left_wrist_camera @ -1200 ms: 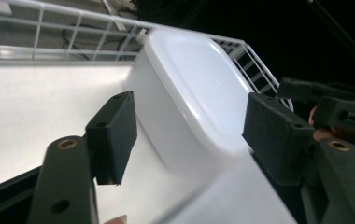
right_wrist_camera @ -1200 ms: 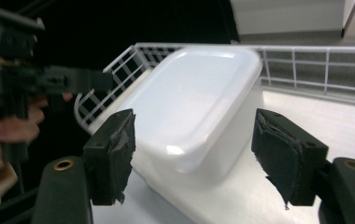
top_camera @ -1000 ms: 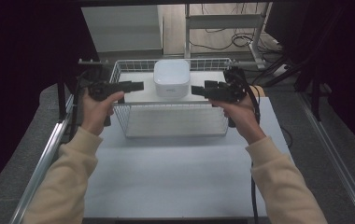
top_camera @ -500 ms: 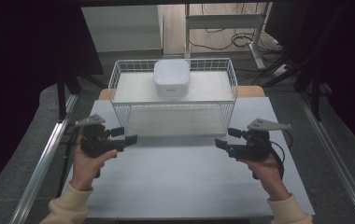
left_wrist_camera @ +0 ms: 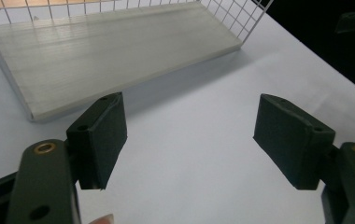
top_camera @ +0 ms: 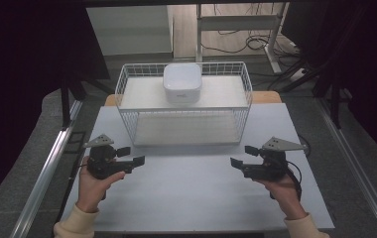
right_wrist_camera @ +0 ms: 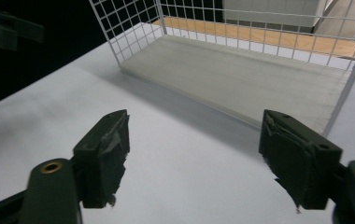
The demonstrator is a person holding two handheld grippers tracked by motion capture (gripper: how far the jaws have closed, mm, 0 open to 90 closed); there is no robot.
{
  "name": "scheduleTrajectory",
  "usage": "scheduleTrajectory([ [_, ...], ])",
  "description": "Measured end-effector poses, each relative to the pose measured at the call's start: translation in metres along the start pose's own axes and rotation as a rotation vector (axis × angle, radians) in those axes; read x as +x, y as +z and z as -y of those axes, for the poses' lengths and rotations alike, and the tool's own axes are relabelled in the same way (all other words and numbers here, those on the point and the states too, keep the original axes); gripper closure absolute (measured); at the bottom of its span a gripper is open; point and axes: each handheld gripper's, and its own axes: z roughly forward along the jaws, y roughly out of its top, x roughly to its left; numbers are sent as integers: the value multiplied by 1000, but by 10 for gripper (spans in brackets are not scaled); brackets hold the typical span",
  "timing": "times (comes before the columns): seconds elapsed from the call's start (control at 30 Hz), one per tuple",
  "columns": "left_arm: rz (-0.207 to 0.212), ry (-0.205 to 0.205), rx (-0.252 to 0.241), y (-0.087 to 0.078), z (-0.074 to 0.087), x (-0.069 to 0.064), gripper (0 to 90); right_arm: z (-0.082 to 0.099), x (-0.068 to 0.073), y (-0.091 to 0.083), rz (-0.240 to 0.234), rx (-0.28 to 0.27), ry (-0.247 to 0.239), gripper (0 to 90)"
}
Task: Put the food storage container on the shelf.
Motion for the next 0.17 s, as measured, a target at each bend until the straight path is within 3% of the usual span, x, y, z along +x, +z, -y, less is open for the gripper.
scheduleTrajectory([
  [0.17, -20, 24, 19, 6, 4, 0, 241, 9, -5, 2, 35, 26, -7, 199],
])
